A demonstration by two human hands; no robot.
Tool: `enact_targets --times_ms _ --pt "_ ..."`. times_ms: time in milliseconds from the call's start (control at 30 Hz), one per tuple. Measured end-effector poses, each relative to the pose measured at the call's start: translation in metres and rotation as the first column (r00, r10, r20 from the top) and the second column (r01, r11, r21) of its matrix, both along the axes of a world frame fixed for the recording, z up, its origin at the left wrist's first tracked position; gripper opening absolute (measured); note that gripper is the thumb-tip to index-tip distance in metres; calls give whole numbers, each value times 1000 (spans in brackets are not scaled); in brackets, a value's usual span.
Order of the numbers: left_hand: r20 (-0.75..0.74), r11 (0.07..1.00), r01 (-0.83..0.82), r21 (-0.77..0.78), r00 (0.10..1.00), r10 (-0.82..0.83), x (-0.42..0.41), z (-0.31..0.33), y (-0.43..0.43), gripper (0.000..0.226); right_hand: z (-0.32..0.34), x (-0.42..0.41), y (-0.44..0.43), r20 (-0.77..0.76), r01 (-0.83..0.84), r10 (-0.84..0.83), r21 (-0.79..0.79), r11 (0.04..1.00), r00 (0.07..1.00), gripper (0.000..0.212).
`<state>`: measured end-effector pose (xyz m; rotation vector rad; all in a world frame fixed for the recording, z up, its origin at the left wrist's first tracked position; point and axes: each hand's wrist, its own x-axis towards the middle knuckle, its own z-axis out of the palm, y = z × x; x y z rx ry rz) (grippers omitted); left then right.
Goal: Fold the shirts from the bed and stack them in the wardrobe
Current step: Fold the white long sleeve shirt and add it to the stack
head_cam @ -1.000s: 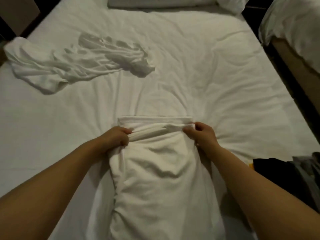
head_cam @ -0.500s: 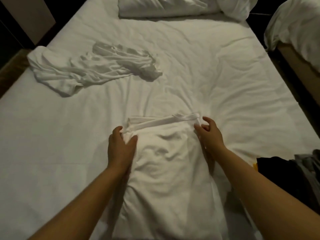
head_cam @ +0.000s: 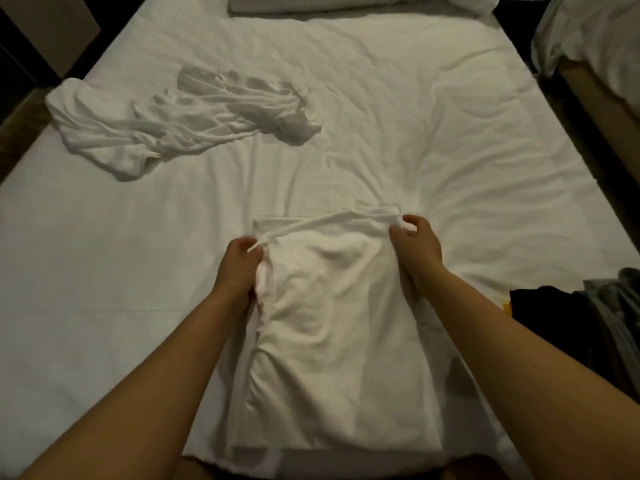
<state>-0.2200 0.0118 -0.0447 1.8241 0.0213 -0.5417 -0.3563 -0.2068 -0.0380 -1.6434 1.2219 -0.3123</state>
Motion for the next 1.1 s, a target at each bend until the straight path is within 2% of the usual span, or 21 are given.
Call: enact_targets --times_ms 67,100,200,433,500,600,667,800,900,1033,1100 --pt "-131 994 -18 -111 991 4 -2 -3 6 42 1 -10 9 -6 -23 23 -11 1000 1000 47" --pt "-151 992 -6 -129 988 -14 -4 -1 8 53 1 -17 15 -8 -38 38 -23 999 999 49" --pt "-129 994 85 -72 987 -93 -24 6 23 78 1 -41 37 2 -65 65 -22 998 998 55" --pt "-15 930 346 122 938 -347 -115 13 89 113 5 -112 88 -19 -92 92 41 995 996 61" --pt "2 910 382 163 922 -388 -127 12 103 113 6 -134 104 -88 -166 167 23 986 982 62" --pt "61 888 390 244 908 -415 -143 10 118 86 5 -165 129 -165 -240 237 -1 971 958 65" --pt "95 897 353 265 917 -388 -150 5 128 73 3 -183 142 -195 -219 216 7 976 957 65" --pt "40 919 312 242 943 -331 -162 2 146 70 0 -207 156 -186 -101 105 32 994 977 63" --pt "17 915 333 229 938 -345 -167 -1 155 66 -2 -214 164 -167 -110 112 21 994 980 61" --pt "74 922 322 216 936 -344 -176 -2 156 62 -6 -218 173 -114 -100 99 -2 995 989 56" --pt "76 929 320 184 938 -338 -181 2 160 65 -4 -221 178 -108 -166 161 -38 985 981 57"
